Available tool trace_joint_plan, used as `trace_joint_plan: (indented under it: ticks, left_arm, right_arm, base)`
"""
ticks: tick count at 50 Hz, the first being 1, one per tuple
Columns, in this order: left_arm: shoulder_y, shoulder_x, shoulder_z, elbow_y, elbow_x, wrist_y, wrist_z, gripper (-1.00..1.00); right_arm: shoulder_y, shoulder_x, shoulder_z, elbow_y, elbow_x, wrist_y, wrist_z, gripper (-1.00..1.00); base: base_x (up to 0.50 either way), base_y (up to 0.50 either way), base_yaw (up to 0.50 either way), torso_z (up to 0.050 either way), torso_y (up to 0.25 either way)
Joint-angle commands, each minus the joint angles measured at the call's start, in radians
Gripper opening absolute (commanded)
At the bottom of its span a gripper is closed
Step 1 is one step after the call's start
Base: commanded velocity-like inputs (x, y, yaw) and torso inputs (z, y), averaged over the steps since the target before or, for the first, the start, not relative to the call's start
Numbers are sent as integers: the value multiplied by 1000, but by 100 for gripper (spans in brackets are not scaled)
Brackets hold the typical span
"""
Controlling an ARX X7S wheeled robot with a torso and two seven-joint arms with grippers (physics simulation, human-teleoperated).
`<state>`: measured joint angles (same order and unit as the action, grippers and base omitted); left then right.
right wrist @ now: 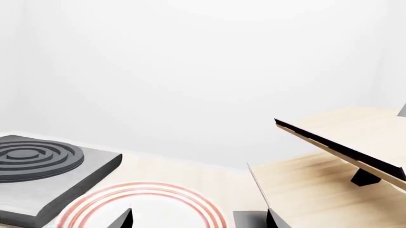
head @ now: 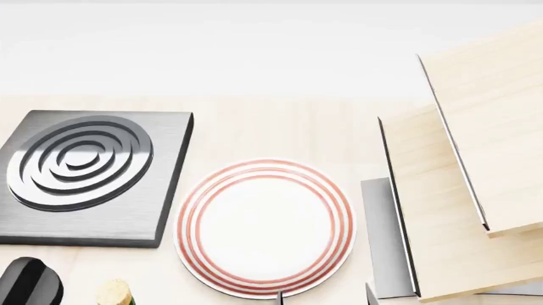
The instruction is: Pick up the akita bowl and put it on the plate.
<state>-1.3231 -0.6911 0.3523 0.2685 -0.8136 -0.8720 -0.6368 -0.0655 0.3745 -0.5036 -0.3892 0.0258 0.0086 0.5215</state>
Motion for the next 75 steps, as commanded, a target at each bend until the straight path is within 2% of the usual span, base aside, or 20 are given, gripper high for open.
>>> trace_joint_plan:
  ticks: [1,11,22,33,43,44,45,46,52,62,75]
  left_arm:
    - [-98,53,60,-93,52,0,49,-100]
    - [-166,69,136,-203,105,14,140,-100]
    - [-214,92,179,-278,145,22,173,-100]
    - [-283,157,207,-458,172,48,235,-100]
    - [-311,281,61,-658,50,89,250,-100]
    - [-309,300,16,-687,9,95,254,-100]
    - [-317,300,37,-691,29,93,250,-100]
    - [-315,319,-12,-709,-25,88,259,-100]
    - [-313,347,-54,-738,-65,89,247,-100]
    - [-298,412,-189,-826,-188,93,197,-100]
    - [-297,452,-200,-891,-222,67,193,-100]
  right_arm:
    - [-1,3,-2,-1,3,-3,2,100]
    - [1,4,-3,0,6,-1,3,100]
    - [4,4,-9,2,8,-1,1,100]
    - [8,5,-10,13,13,-9,1,100]
    - [9,6,-18,13,13,-8,-1,100]
    - [9,7,-17,14,14,-11,-1,100]
    - [8,8,-15,14,16,-13,0,100]
    - [7,9,-12,13,20,-15,0,100]
    - [5,11,-12,12,17,-20,3,100]
    - [8,10,-18,18,15,-20,4,100]
    - [13,8,-24,33,18,-27,3,100]
  base:
    - [0,0,0,0,0]
    - [0,0,0,0,0]
    - [0,0,0,0,1]
    - [0,0,0,0,1]
    - [0,0,0,0,0]
    - [0,0,0,0,0]
    - [0,0,0,0,0]
    - [0,0,0,0,0]
    - [0,0,0,0,2]
    - [0,0,0,0,0]
    - [0,0,0,0,1]
